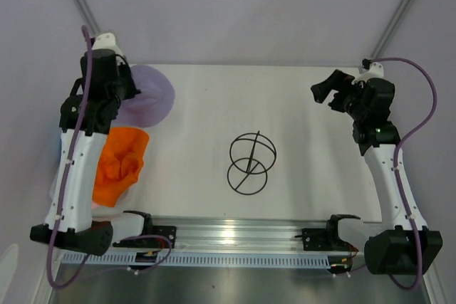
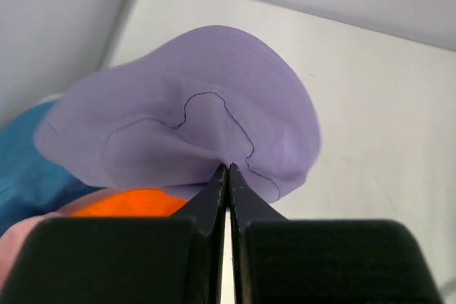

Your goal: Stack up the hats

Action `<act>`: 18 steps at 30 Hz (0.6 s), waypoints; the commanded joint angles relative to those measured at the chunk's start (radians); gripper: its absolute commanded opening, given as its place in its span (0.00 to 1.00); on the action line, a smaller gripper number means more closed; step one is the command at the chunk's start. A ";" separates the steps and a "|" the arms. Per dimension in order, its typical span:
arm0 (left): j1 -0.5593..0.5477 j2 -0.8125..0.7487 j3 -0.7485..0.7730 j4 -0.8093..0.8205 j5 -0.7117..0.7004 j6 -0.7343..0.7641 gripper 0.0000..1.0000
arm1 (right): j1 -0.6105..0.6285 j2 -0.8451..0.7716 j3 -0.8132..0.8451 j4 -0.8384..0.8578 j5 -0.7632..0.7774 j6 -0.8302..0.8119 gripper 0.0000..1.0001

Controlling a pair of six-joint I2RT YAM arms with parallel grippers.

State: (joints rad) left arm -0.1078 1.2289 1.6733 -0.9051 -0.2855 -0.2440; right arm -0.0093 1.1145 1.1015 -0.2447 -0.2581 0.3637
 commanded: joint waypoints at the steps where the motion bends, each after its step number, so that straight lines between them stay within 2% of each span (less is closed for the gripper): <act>1: -0.147 -0.012 0.097 -0.107 -0.015 0.058 0.01 | 0.006 -0.076 0.023 -0.031 0.056 0.024 1.00; 7: -0.389 -0.022 0.190 -0.173 0.042 0.068 0.01 | 0.006 -0.156 0.024 -0.113 0.111 0.026 1.00; 10: -0.460 -0.022 0.229 -0.186 0.153 0.046 0.01 | 0.005 -0.191 0.038 -0.146 0.123 0.079 0.99; 14: -0.546 -0.034 0.198 -0.112 0.220 0.002 0.01 | 0.006 -0.228 0.020 -0.098 -0.088 0.190 1.00; 18: -0.627 -0.008 0.200 -0.058 0.241 -0.028 0.01 | 0.035 -0.258 -0.002 -0.070 -0.170 0.267 1.00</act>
State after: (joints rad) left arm -0.6865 1.2121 1.8553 -1.0466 -0.0975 -0.2359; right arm -0.0048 0.8822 1.1007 -0.3603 -0.3229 0.5346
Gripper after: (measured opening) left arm 0.009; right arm 0.993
